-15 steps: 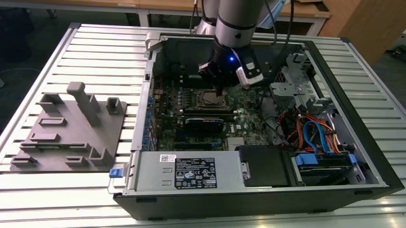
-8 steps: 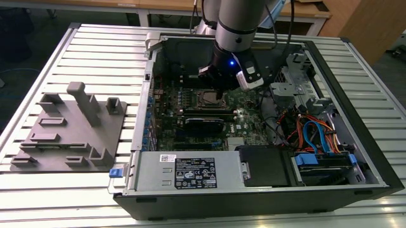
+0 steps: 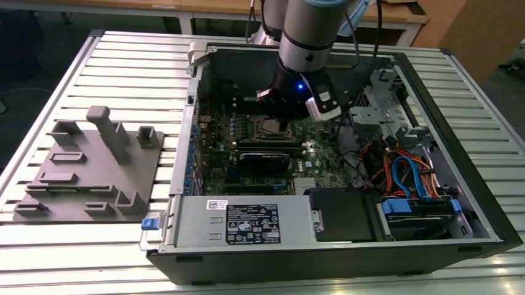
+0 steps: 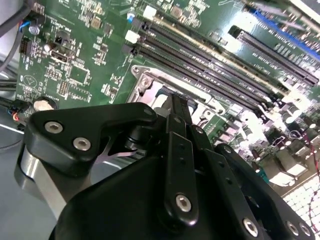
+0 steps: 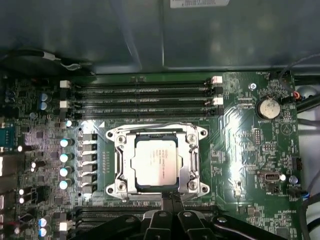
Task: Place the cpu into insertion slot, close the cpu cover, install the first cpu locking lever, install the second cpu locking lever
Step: 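Install the second cpu locking lever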
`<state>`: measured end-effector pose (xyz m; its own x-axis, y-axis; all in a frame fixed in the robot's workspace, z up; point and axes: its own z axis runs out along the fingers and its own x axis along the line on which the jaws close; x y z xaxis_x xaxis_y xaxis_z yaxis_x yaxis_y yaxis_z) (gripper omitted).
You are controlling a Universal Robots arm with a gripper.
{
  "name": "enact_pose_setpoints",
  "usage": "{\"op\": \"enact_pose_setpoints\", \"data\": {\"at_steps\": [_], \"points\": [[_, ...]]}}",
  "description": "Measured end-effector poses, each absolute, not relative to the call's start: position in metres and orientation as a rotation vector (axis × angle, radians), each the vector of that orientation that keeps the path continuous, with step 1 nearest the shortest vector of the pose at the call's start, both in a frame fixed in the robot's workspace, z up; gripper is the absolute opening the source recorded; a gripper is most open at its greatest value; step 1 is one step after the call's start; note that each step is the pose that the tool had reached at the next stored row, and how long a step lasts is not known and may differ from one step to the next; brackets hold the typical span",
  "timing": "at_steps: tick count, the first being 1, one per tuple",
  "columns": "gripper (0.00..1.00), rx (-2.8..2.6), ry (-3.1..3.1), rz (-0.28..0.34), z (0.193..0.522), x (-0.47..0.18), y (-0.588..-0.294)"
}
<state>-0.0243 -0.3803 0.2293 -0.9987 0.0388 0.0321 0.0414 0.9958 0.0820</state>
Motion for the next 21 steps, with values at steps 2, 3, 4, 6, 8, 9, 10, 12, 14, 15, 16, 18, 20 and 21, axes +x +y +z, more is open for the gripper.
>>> {"op": "enact_pose_setpoints", "data": {"at_steps": [2,3,4,6,8,9,10,12,14,15,16,18,20,21], "points": [[0.10,-0.063,-3.108,-0.129,0.229,-0.024,-0.382],[0.10,-0.063,-3.108,-0.129,0.229,-0.024,-0.383],[0.10,-0.062,-3.108,-0.129,0.229,-0.024,-0.384],[0.10,-0.063,-3.107,-0.134,0.229,-0.025,-0.385],[0.10,-0.062,-3.106,-0.150,0.229,-0.028,-0.386],[0.10,-0.062,-3.106,-0.161,0.229,-0.030,-0.387],[0.10,-0.062,-3.105,-0.171,0.229,-0.031,-0.388],[0.10,-0.062,-3.104,-0.182,0.229,-0.032,-0.392],[0.10,-0.062,-3.104,-0.184,0.229,-0.032,-0.395],[0.10,-0.062,-3.104,-0.186,0.229,-0.033,-0.396],[0.10,-0.062,-3.104,-0.188,0.228,-0.034,-0.396],[0.10,-0.061,-3.104,-0.191,0.227,-0.036,-0.396],[0.10,-0.061,-3.103,-0.195,0.226,-0.041,-0.396],[0.10,-0.061,-3.103,-0.197,0.225,-0.044,-0.396]]}}
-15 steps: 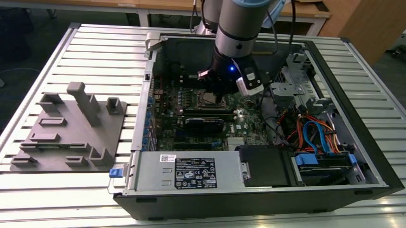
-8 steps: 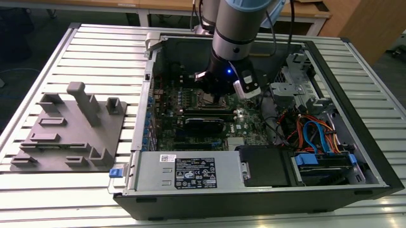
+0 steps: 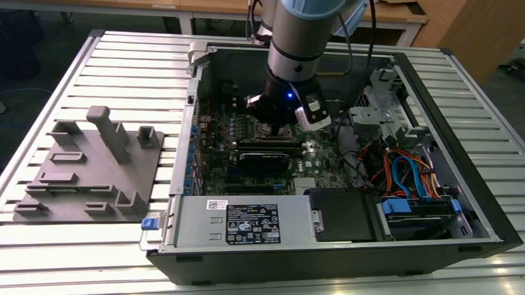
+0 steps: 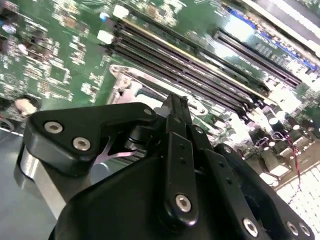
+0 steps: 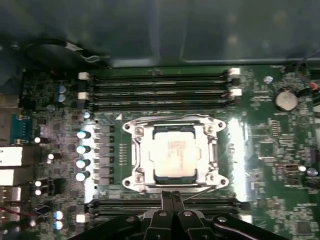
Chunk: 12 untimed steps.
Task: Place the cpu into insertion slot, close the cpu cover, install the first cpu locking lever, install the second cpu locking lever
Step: 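Install the second cpu locking lever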
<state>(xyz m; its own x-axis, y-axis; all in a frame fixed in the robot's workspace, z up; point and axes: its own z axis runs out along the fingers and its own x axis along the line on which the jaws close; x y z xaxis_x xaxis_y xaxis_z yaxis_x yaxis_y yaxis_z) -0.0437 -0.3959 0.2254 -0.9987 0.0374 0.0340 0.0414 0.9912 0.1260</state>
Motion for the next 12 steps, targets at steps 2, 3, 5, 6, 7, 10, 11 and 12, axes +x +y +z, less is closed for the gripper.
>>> {"op": "enact_pose_setpoints", "data": {"at_steps": [2,3,5,6,7,10,11,12], "points": [[0.10,-0.061,-3.102,-0.204,0.224,-0.047,-0.396],[0.10,-0.061,-3.102,-0.211,0.224,-0.048,-0.397],[0.10,-0.061,-3.100,-0.230,0.224,-0.050,-0.398],[0.10,-0.060,-3.099,-0.241,0.223,-0.051,-0.399],[0.10,-0.060,-3.098,-0.252,0.223,-0.051,-0.400],[0.10,-0.060,-3.097,-0.267,0.223,-0.052,-0.404],[0.10,-0.060,-3.097,-0.267,0.223,-0.052,-0.406],[0.10,-0.060,-3.097,-0.267,0.223,-0.052,-0.407]]}}
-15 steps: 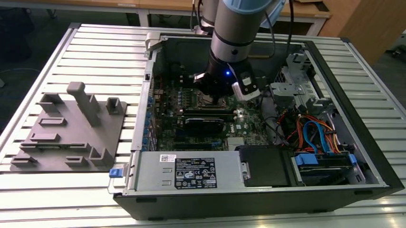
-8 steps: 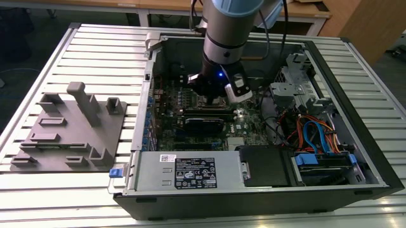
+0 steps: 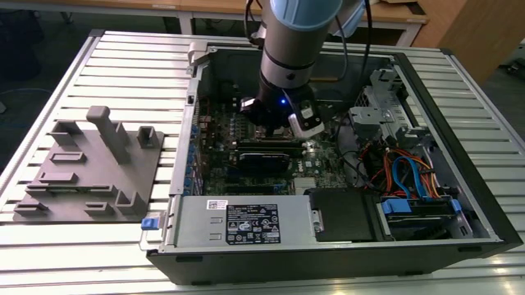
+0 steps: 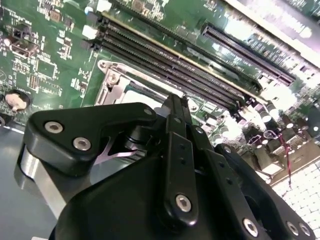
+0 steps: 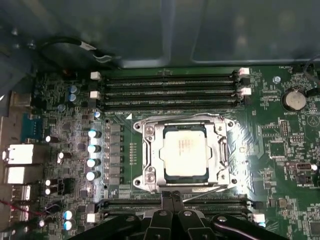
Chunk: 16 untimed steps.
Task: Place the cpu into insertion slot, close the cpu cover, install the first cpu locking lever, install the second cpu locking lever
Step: 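Install the second cpu locking lever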
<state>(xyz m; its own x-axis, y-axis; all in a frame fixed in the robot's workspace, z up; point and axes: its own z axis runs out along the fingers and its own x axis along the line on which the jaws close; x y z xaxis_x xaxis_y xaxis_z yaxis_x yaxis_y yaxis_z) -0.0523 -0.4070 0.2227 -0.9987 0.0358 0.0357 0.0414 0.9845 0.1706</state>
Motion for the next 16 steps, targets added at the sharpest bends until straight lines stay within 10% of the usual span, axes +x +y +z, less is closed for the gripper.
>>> {"op": "enact_pose_setpoints", "data": {"at_steps": [16], "points": [[0.10,-0.061,-3.092,-0.318,0.211,-0.072,-0.415]]}}
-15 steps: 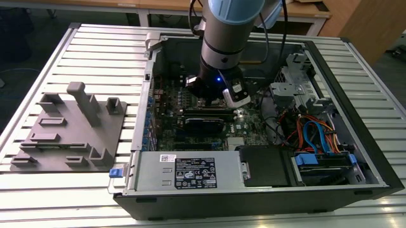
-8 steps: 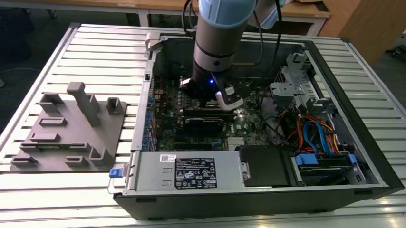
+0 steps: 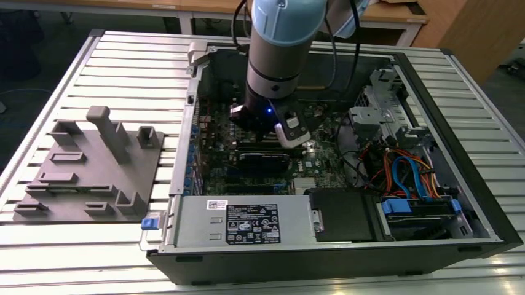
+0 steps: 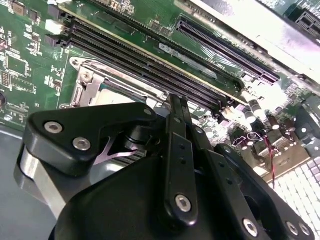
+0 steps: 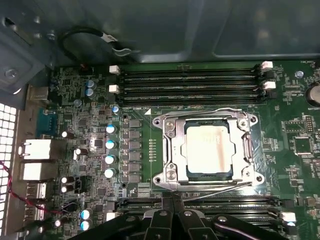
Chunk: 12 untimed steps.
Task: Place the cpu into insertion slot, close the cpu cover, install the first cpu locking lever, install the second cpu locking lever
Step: 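Install the second cpu locking lever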
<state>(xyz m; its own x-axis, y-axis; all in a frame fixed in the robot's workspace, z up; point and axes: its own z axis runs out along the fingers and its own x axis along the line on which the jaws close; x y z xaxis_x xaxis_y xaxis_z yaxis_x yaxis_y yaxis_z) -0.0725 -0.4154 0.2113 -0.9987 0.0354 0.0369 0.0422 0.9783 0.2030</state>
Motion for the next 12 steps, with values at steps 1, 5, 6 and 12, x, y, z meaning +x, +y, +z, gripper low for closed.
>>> {"op": "enact_pose_setpoints", "data": {"at_steps": [1,5,6,12], "points": [[0.10,-0.061,-3.091,-0.322,0.2102,-0.0725,-0.4155],[0.10,-0.061,-3.089,-0.342,0.2069,-0.0728,-0.4158],[0.10,-0.062,-3.088,-0.349,0.2064,-0.0729,-0.4163],[0.10,-0.069,-3.083,-0.391,0.2028,-0.0737,-0.4177]]}}
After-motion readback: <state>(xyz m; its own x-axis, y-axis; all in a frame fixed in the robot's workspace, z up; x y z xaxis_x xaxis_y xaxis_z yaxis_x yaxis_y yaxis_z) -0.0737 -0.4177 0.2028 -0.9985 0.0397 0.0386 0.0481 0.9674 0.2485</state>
